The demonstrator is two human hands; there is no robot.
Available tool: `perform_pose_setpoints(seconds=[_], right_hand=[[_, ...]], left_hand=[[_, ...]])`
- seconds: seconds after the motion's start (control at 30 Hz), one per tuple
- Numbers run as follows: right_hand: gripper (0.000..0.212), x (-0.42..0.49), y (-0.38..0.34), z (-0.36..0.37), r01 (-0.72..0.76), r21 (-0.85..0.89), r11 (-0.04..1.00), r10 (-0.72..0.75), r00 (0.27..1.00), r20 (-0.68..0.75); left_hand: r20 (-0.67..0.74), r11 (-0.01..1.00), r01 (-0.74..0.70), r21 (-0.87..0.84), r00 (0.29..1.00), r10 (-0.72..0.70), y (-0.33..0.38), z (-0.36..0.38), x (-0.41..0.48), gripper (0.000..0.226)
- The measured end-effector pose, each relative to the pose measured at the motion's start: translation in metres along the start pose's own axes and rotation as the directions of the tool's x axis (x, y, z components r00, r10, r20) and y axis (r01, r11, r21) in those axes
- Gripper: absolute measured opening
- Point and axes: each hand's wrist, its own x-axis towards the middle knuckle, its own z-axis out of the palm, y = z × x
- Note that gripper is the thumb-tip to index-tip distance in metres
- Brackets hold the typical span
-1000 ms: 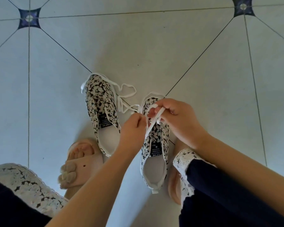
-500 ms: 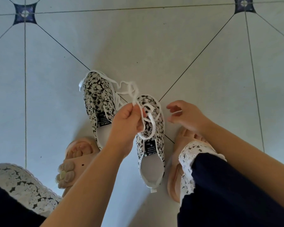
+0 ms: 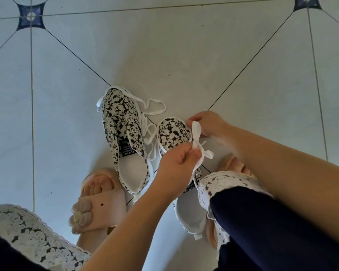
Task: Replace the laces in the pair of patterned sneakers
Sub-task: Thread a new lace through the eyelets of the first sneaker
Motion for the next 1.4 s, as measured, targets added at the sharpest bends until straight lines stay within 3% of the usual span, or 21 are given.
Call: perform_pose_setpoints(seconds=[0.2, 0.3, 0.37, 0.43, 0.5, 0.63, 0.77, 0.87, 0.97, 1.07, 1.27, 1.4], right_hand=[[0.023, 0.008, -0.014, 0.005, -0.015, -0.015, 1.000, 0.018, 0.985, 0.172], [0.018, 0.010, -0.014, 0.003, -0.106, 0.092, 0.990, 0.082, 0.969, 0.233], [0.013, 0.011, -0.011, 0.001, -0.138, 0.127, 0.982, 0.111, 0.975, 0.195], [0.011, 0.011, -0.008, -0.001, -0.151, 0.174, 0.973, 0.128, 0.982, 0.140], [0.013, 0.010, -0.005, -0.001, -0.139, 0.168, 0.976, 0.121, 0.986, 0.117], [0.015, 0.010, -0.003, -0.001, 0.037, -0.153, 0.987, -0.038, 0.999, -0.005], [0.020, 0.009, -0.023, 0.000, 0.117, 0.083, 0.990, -0.108, 0.989, -0.105], [0.023, 0.006, -0.036, -0.006, 0.108, 0.115, 0.987, -0.110, 0.994, 0.003], [0.016, -0.008, -0.023, -0.010, 0.072, 0.155, 0.985, -0.090, 0.990, 0.110], [0.014, -0.024, -0.005, -0.012, 0.084, 0.241, 0.967, -0.099, 0.994, 0.053], [0.045, -0.053, 0.007, -0.015, 0.284, 0.015, 0.959, -0.285, 0.958, 0.038], [0.048, -0.078, 0.002, -0.011, 0.512, -0.212, 0.832, -0.470, 0.855, 0.220]], left_hand=[[-0.044, 1.000, 0.012, -0.021, 0.999, -0.013, 0.000, -0.009, 0.006, 0.033], [-0.235, 0.998, 0.017, -0.056, 0.972, -0.030, -0.003, -0.019, 0.017, 0.027], [-0.383, 1.000, -0.007, 0.007, 0.924, 0.009, -0.008, -0.027, 0.030, 0.028], [-0.428, 0.994, 0.001, 0.106, 0.903, 0.044, -0.013, -0.033, 0.045, 0.027], [-0.364, 0.988, 0.041, 0.146, 0.931, 0.015, -0.013, -0.031, 0.056, 0.021], [-0.282, 0.987, 0.113, 0.112, 0.956, -0.078, -0.017, -0.028, 0.068, 0.027], [-0.179, 0.986, 0.112, 0.124, 0.980, -0.088, -0.013, -0.020, 0.064, 0.029], [-0.216, 0.986, 0.116, 0.122, 0.972, -0.088, -0.010, -0.015, 0.061, 0.028], [-0.243, 0.985, 0.138, -0.099, 0.957, -0.158, -0.001, -0.026, 0.051, 0.027], [-0.202, 0.944, 0.101, -0.315, 0.964, -0.171, 0.021, -0.039, 0.035, 0.027], [-0.135, 0.909, 0.040, -0.416, 0.985, -0.105, 0.075, -0.052, 0.009, 0.028], [-0.053, 0.875, 0.054, -0.482, 0.994, -0.091, 0.098, -0.055, -0.008, 0.031]])
